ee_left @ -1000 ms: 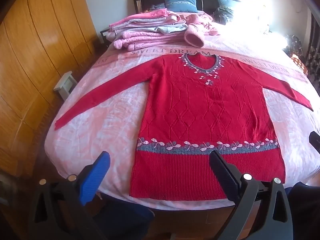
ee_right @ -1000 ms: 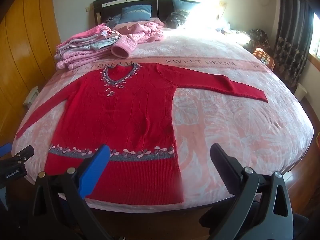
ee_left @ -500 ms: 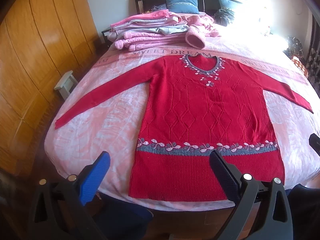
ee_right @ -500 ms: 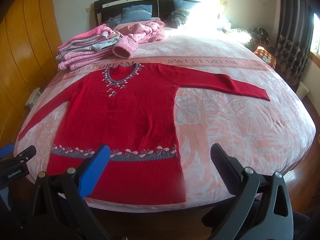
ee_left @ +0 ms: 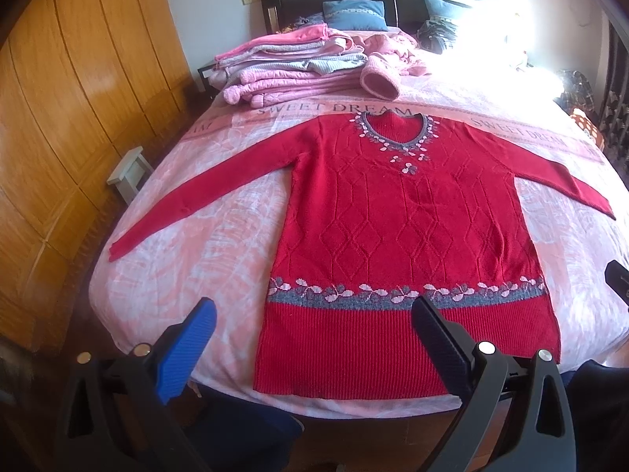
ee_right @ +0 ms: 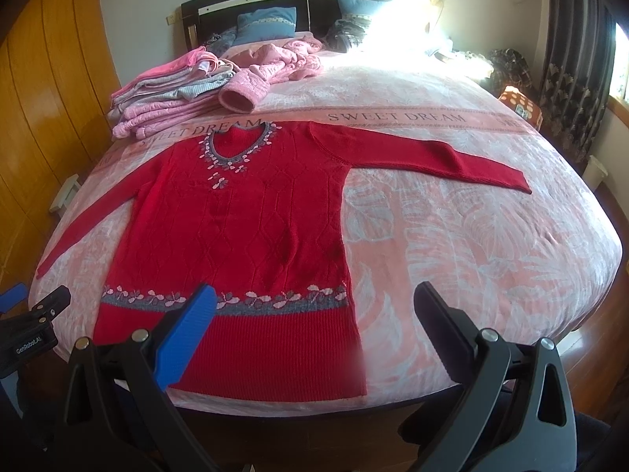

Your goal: Fold small clothes

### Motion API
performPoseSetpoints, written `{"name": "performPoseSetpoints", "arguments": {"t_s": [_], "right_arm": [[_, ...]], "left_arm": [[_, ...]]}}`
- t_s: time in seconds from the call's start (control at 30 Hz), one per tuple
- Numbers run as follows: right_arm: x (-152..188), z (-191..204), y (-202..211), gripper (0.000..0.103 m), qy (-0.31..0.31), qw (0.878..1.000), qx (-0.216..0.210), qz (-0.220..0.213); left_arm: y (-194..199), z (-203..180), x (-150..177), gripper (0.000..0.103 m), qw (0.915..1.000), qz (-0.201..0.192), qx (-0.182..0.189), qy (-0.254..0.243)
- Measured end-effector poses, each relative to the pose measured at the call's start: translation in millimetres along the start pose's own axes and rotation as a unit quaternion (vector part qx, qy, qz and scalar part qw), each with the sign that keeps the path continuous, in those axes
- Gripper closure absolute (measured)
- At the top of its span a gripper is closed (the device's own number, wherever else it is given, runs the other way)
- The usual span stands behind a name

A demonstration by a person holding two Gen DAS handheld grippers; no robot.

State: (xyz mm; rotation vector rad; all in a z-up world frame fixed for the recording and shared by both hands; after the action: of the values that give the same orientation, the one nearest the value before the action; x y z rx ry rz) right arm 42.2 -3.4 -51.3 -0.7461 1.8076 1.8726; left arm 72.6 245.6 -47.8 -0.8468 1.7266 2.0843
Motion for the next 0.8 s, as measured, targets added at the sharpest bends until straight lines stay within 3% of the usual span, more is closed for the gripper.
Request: {"name": "performPoseSetpoints", "arguments": {"t_s": [0.8], "right_arm": [[-1.6, 4.8, -0.8, 0.003, -0.004, 1.0, -0.005, 0.0]], "left_arm": [[-0.7, 0.5, 0.5, 0.004, 1.0, 0.0, -0.001, 0.001]]}}
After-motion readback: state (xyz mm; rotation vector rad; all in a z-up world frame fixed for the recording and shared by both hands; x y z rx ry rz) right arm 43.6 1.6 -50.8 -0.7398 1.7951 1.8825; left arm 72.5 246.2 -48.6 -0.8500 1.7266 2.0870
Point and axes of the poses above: each gripper's, at about its wrist camera, not at the fingertips, and y roughly against the way its jaws point, z to its left, x to its underside, the point moved 7 cm from there along -y, roughly the way its jaws point, and after that the axes turned 4 degrees about y, right-handed, at the moved point
